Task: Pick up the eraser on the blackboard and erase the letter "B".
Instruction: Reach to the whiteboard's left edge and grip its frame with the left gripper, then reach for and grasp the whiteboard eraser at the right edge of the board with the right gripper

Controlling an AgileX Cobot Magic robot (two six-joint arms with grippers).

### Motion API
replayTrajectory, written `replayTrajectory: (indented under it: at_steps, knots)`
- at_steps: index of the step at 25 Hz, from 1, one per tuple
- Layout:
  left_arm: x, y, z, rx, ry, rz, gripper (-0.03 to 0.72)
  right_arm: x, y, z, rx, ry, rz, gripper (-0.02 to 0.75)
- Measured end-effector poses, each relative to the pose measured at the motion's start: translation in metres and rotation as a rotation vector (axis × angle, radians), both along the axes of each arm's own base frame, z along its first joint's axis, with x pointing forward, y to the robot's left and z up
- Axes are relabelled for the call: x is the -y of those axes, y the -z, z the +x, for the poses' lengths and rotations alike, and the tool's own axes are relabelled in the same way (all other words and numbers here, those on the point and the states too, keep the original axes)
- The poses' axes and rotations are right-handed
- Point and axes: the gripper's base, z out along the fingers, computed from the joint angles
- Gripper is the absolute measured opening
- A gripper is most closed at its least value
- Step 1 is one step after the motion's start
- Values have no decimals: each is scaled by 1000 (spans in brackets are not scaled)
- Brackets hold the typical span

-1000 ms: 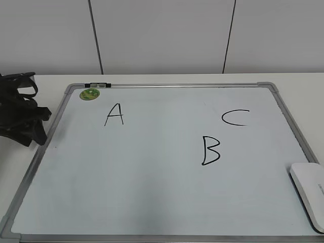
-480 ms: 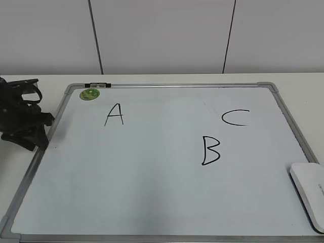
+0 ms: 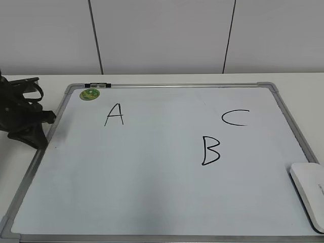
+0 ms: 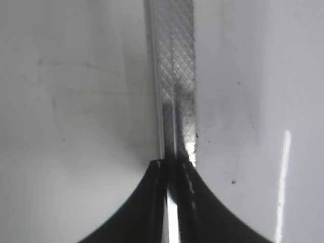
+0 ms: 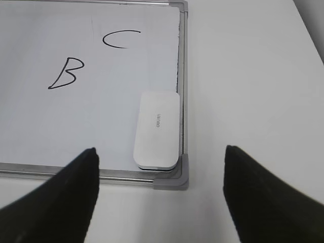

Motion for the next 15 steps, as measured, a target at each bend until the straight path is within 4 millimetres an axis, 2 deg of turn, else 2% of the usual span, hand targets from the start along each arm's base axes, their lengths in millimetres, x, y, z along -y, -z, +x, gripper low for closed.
replayTrajectory:
  at_steps: [6,9,13,15]
  knots:
    - [1,0,0,-3,-6,-7,11,0,-1,0,2,0,0,586]
    - [1,0,0,-7,-6,-8,11,0,-8,2,25,1,0,586]
    - [1,0,-1,-11,-5,-8,11,0,-29,24,36,0,9,585]
    - [1,0,-1,-10,-5,-8,11,1,-39,44,-9,2,11,586]
